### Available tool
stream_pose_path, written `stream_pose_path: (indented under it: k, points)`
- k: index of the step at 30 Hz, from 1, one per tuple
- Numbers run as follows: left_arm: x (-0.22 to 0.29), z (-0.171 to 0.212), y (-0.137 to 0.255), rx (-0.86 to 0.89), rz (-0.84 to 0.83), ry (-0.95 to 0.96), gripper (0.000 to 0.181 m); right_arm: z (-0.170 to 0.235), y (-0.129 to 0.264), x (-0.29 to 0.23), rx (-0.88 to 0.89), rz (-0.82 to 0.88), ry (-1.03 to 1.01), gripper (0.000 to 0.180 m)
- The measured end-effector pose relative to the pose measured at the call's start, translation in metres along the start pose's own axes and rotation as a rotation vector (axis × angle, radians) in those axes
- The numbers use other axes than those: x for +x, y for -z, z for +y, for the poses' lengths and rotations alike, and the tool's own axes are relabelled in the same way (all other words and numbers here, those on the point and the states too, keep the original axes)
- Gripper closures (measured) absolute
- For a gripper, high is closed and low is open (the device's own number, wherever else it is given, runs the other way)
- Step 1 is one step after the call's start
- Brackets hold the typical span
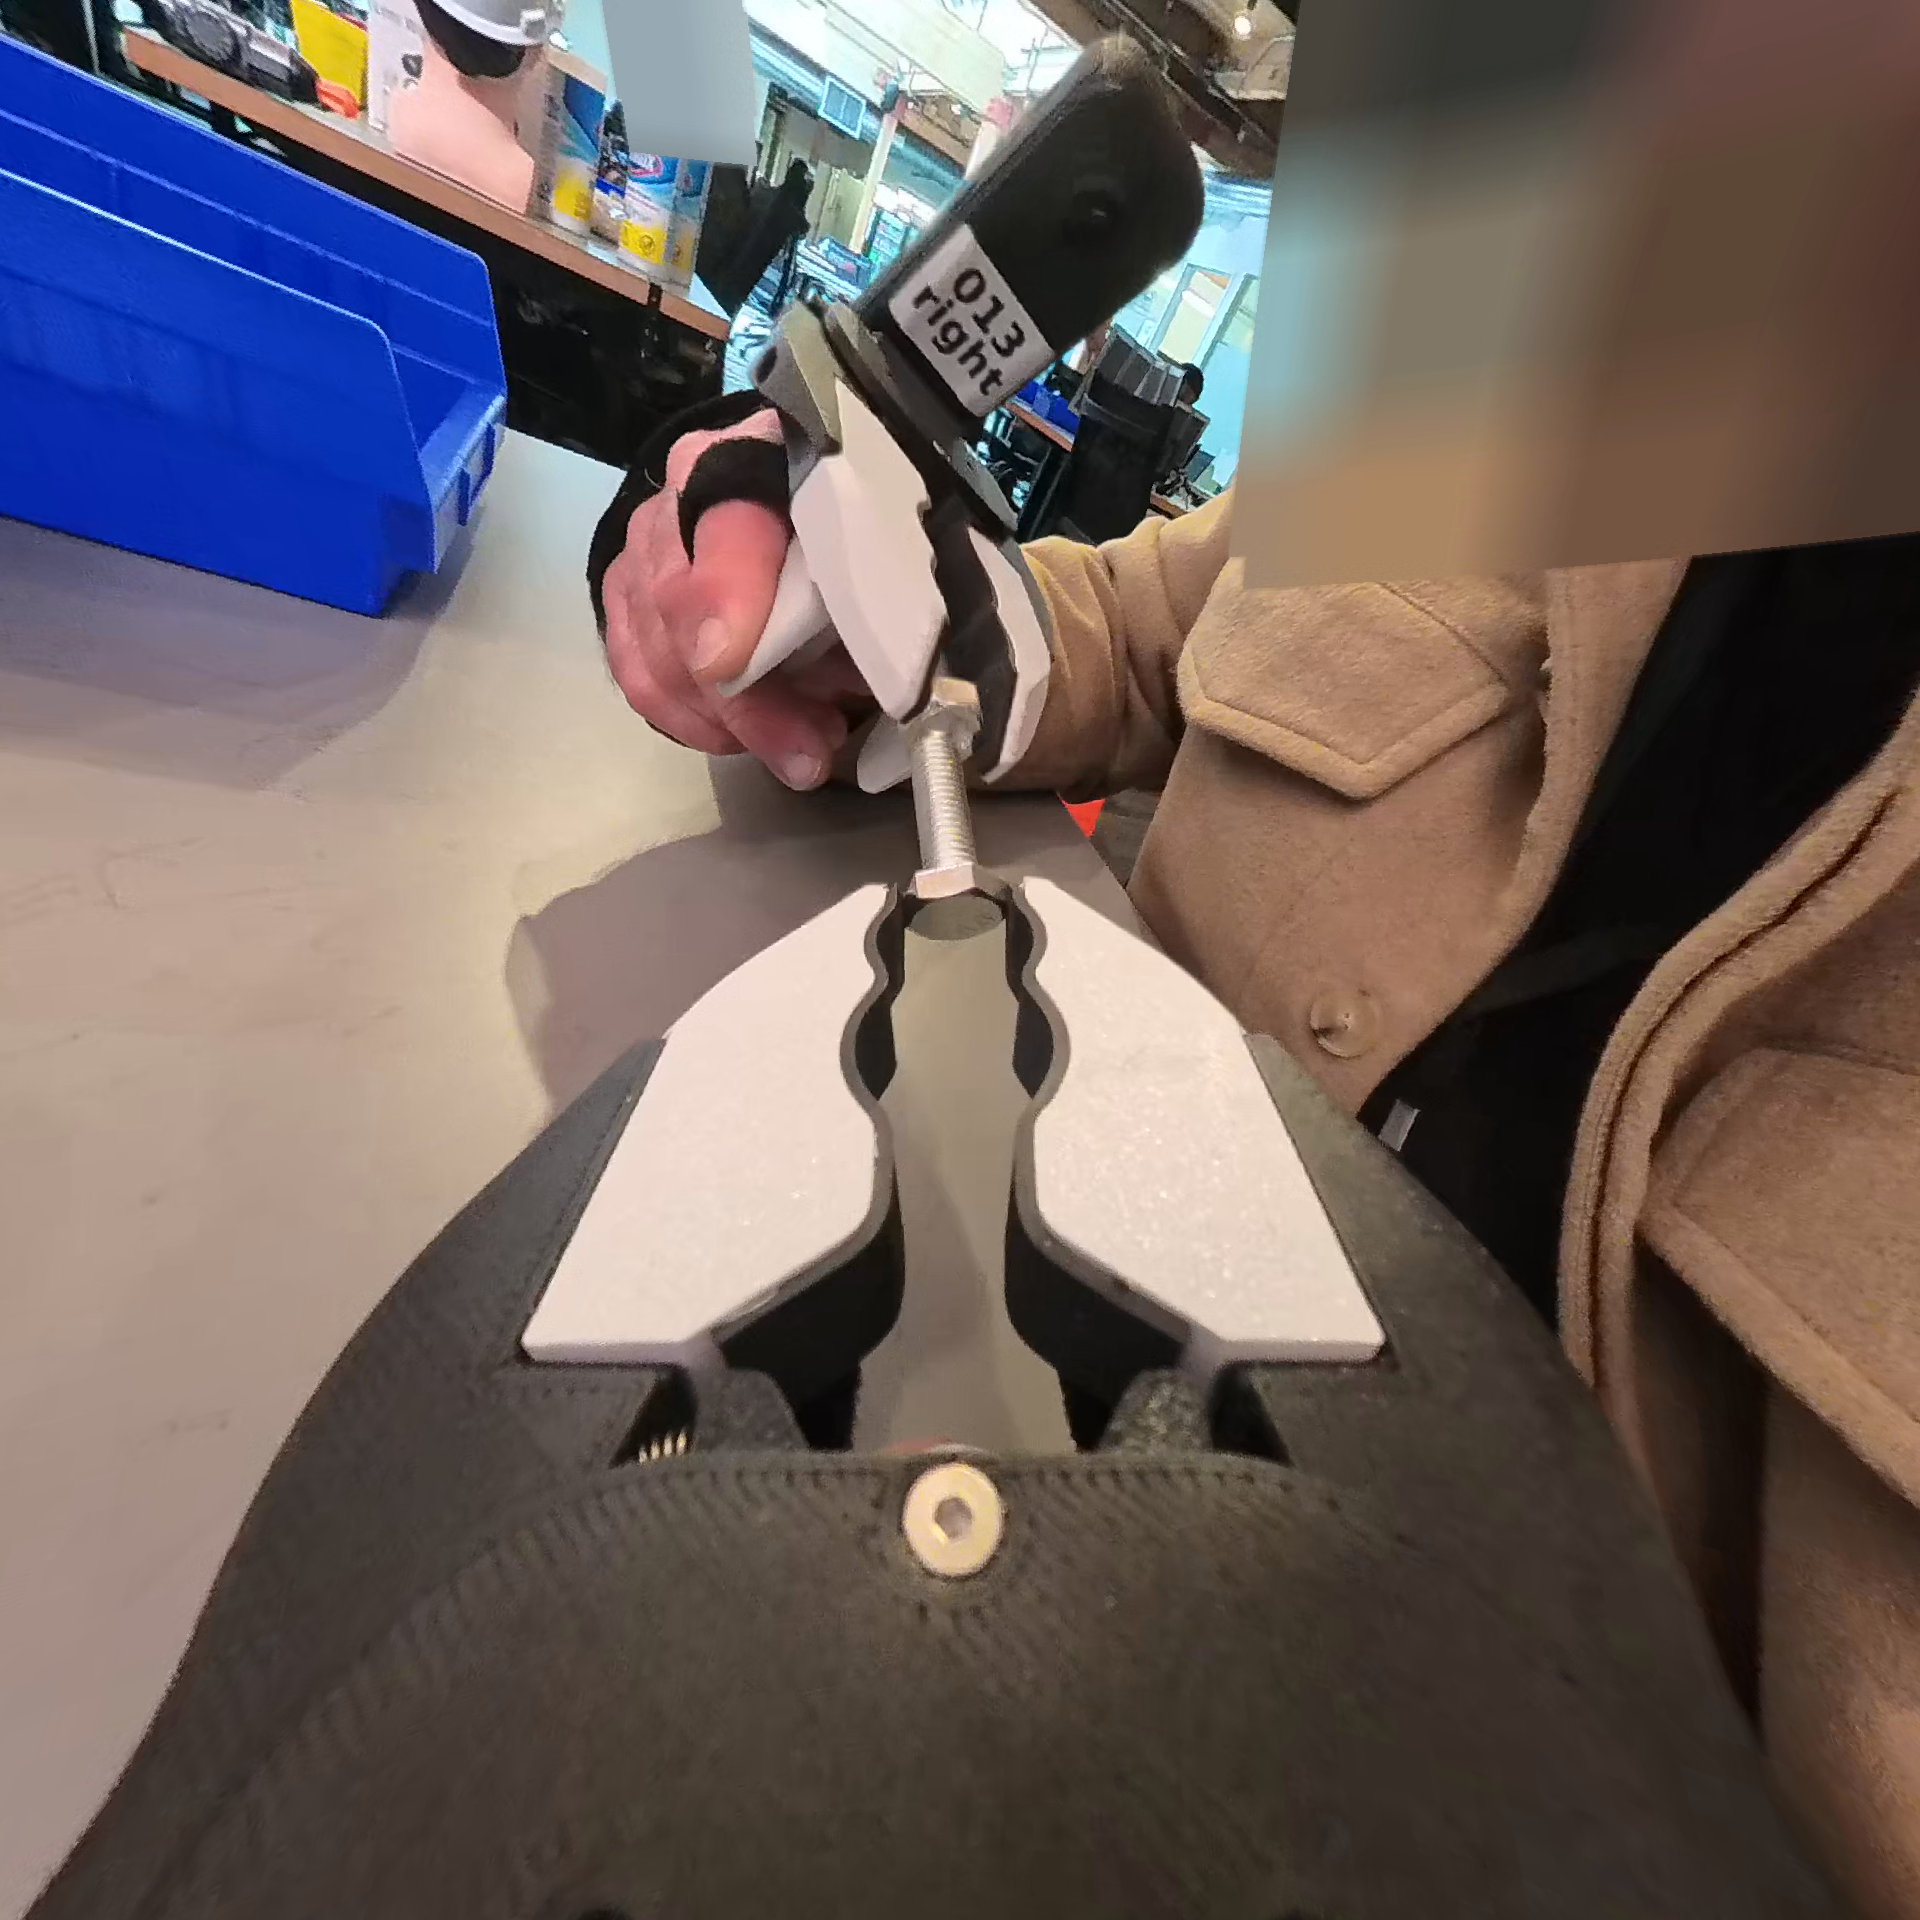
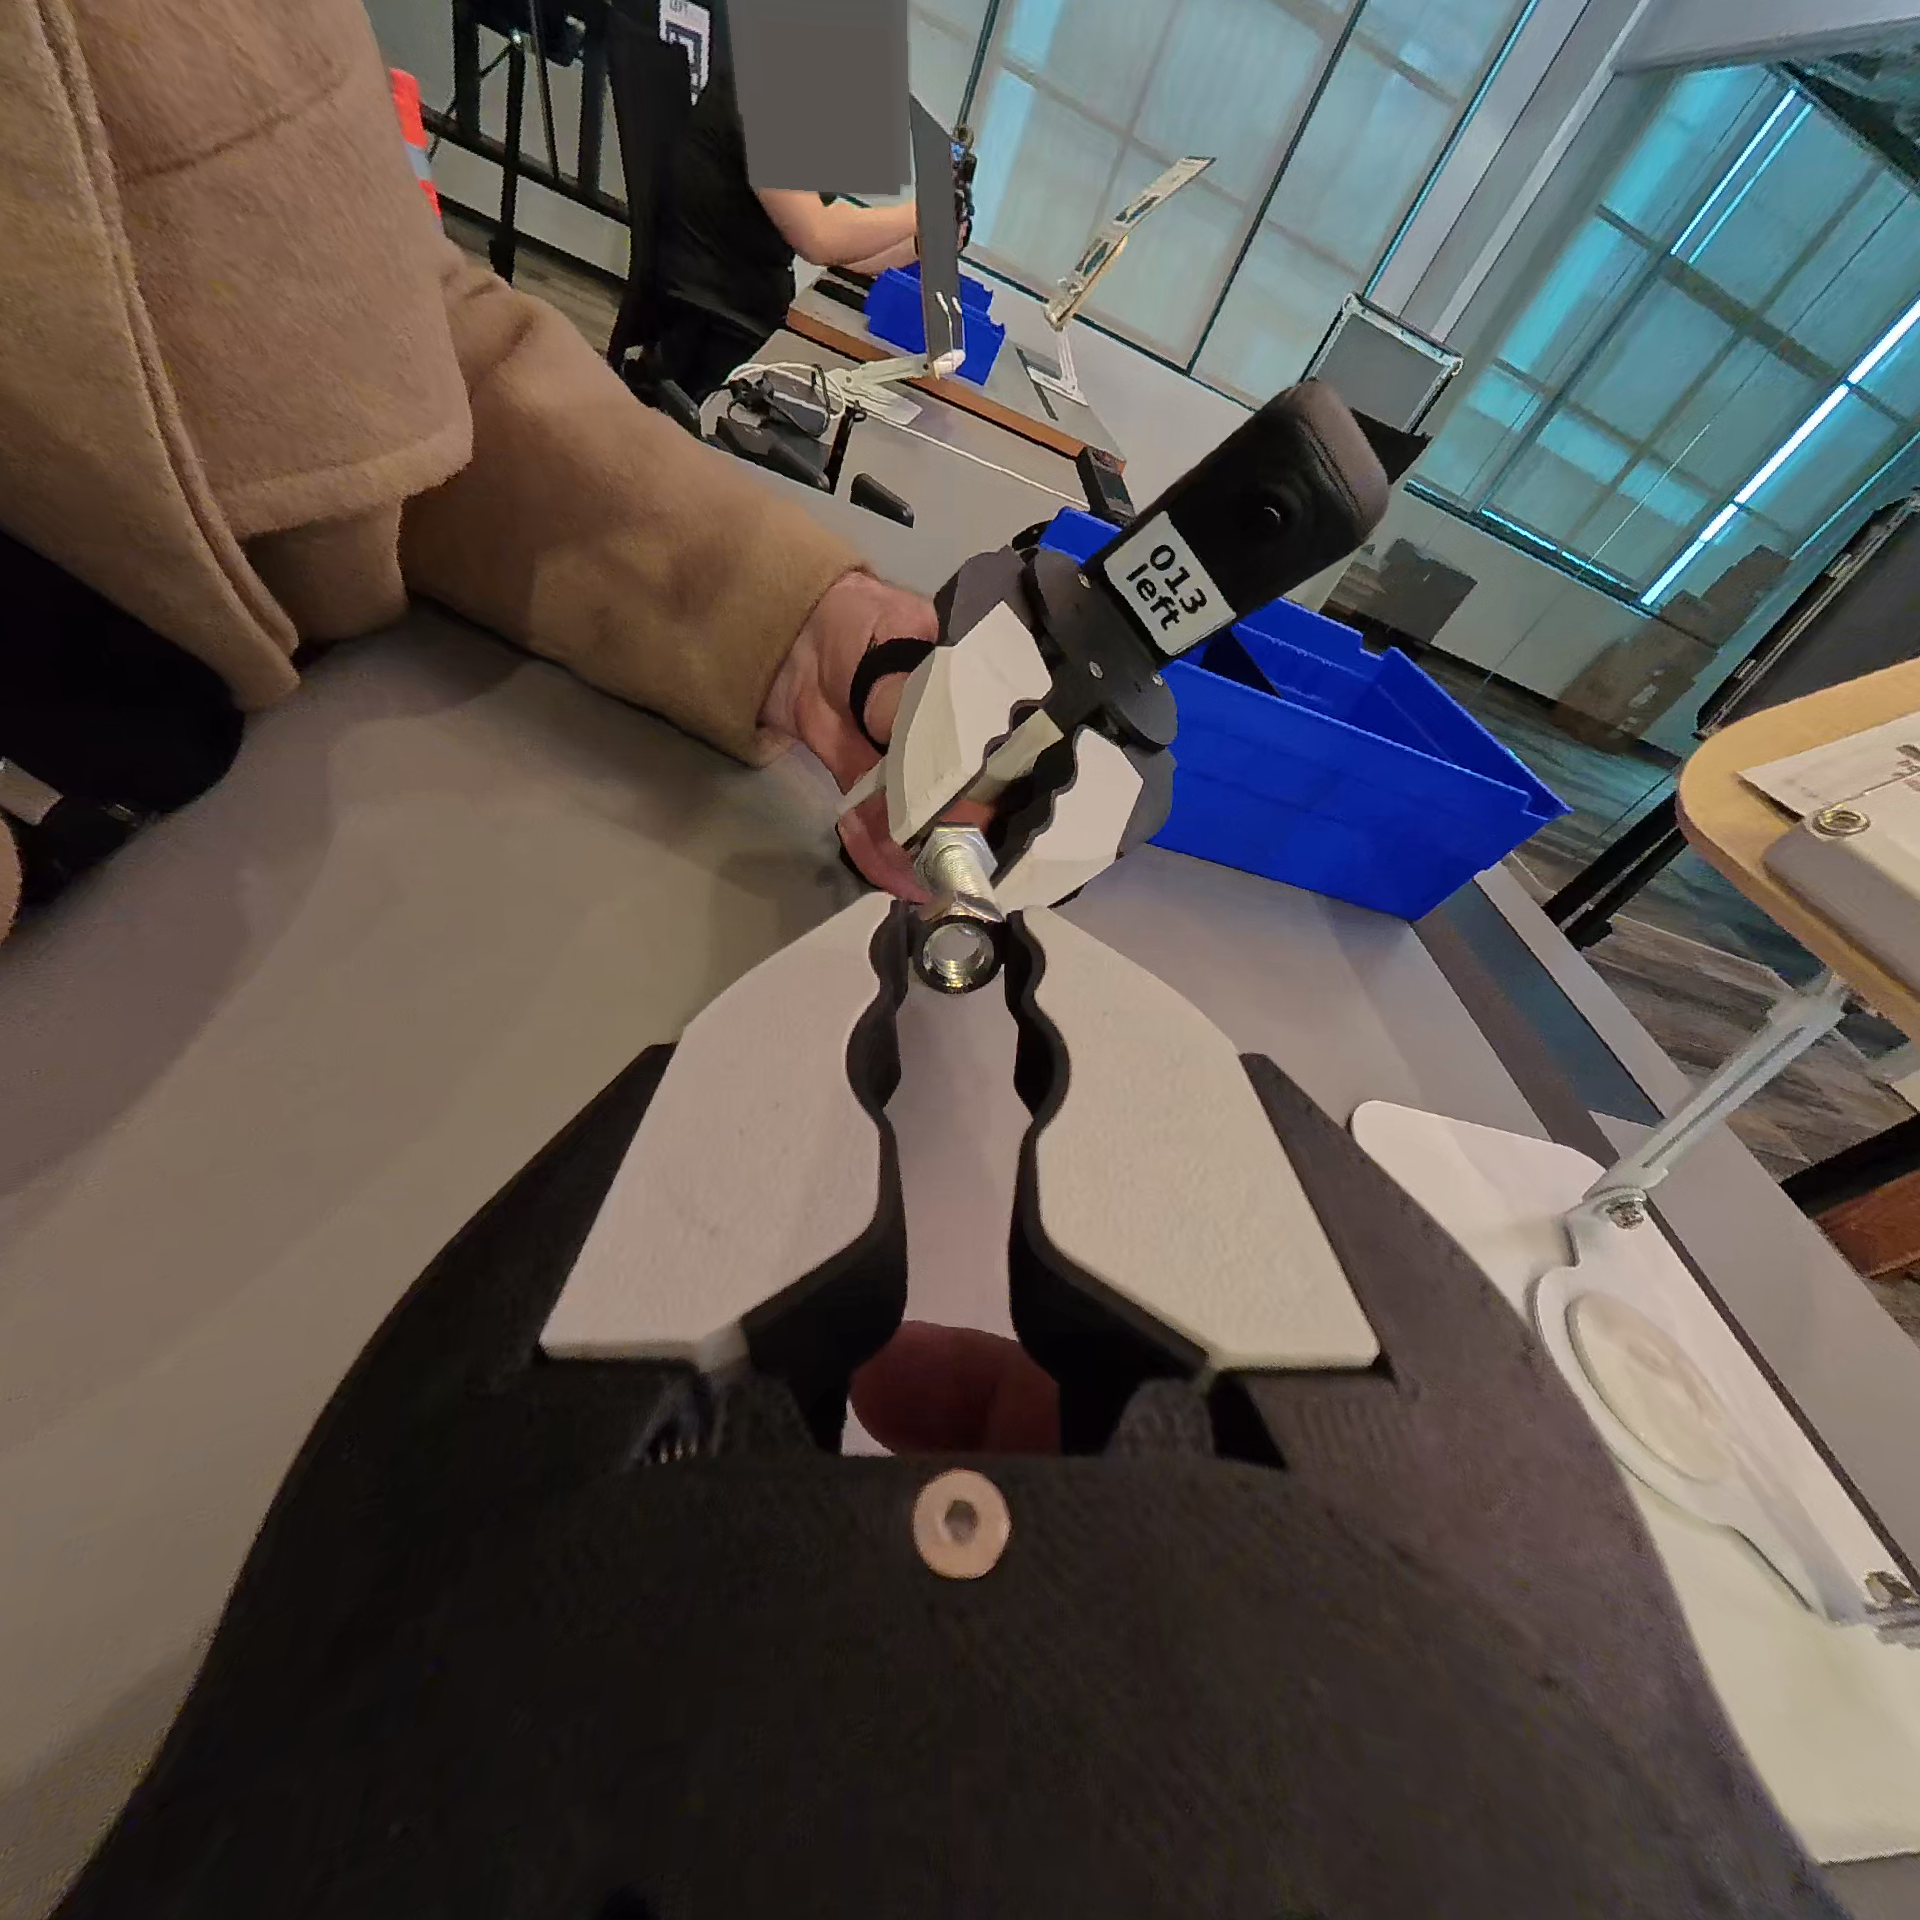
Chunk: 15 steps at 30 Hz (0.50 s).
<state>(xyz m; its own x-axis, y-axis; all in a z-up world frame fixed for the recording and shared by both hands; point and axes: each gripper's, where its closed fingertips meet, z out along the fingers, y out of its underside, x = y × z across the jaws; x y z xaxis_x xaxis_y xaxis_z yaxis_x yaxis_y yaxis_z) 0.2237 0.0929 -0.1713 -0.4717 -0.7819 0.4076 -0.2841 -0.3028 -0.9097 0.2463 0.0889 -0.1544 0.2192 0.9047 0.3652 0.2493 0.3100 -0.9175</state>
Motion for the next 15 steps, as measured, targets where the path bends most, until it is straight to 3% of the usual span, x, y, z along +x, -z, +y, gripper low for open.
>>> stream_pose_path:
  k: [15]
  points:
    - [0.0066,0.0016,-0.0074,0.004,0.067,0.024,0.163,-0.003,-0.0027,-0.0053,0.006,0.003,0.054,0.162]
